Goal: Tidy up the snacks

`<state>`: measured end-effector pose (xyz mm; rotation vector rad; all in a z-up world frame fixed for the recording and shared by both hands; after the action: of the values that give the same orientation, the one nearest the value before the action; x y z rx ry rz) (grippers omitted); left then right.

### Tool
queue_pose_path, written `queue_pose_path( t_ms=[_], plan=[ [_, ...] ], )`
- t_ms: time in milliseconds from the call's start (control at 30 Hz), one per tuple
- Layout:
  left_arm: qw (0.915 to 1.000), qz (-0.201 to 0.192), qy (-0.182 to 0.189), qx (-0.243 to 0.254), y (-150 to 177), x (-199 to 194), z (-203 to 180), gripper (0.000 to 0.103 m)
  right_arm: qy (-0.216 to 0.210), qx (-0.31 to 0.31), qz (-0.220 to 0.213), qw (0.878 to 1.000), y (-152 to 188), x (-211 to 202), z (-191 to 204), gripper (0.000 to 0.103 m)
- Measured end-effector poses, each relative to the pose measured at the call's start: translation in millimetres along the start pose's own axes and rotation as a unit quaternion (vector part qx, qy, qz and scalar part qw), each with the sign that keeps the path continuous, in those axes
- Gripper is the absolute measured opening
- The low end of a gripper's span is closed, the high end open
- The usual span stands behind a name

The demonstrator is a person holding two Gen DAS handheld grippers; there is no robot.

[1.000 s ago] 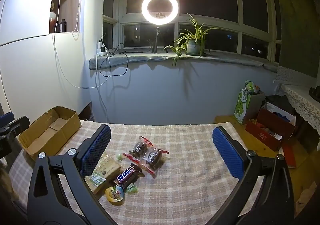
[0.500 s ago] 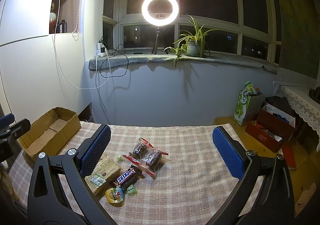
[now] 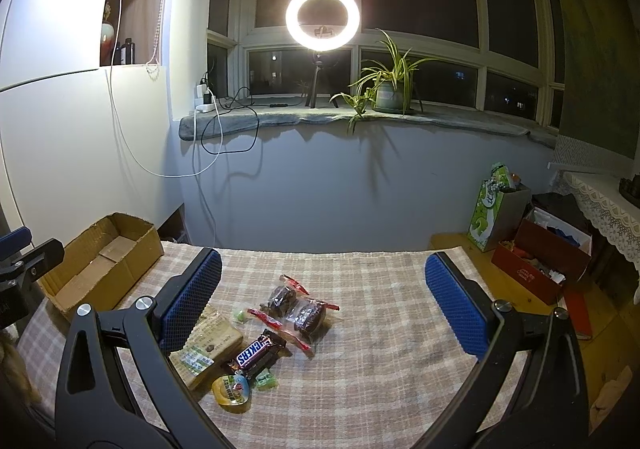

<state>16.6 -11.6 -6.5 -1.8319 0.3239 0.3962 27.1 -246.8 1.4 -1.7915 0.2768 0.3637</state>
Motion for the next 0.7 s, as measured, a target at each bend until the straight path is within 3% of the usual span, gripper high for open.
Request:
queue_pose_path(
  t_ms=[400,700],
  plan=[
    [0.9999,0.01,0.005,0.002,4,4,-2,0.087,-0.007,-0.004,0.012,1.0,3,10,4,0.103],
    [0.9973,0.066,0.026,-0.02,14,22,14,0.087,-0.058,0.0,0.049,0.997,12,31,7,0.103]
  ],
)
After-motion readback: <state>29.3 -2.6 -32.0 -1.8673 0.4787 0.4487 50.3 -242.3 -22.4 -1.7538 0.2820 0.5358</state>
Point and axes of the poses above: each gripper's, at about its wrist camera, not at the fingertips, and x roughly the way its jaws point, z to its left, y to its underside, the point moved 2 cm from there along x, roughly the way its jaws point, and after that the axes turned 14 degrees about -x, right-handed, at the moved point
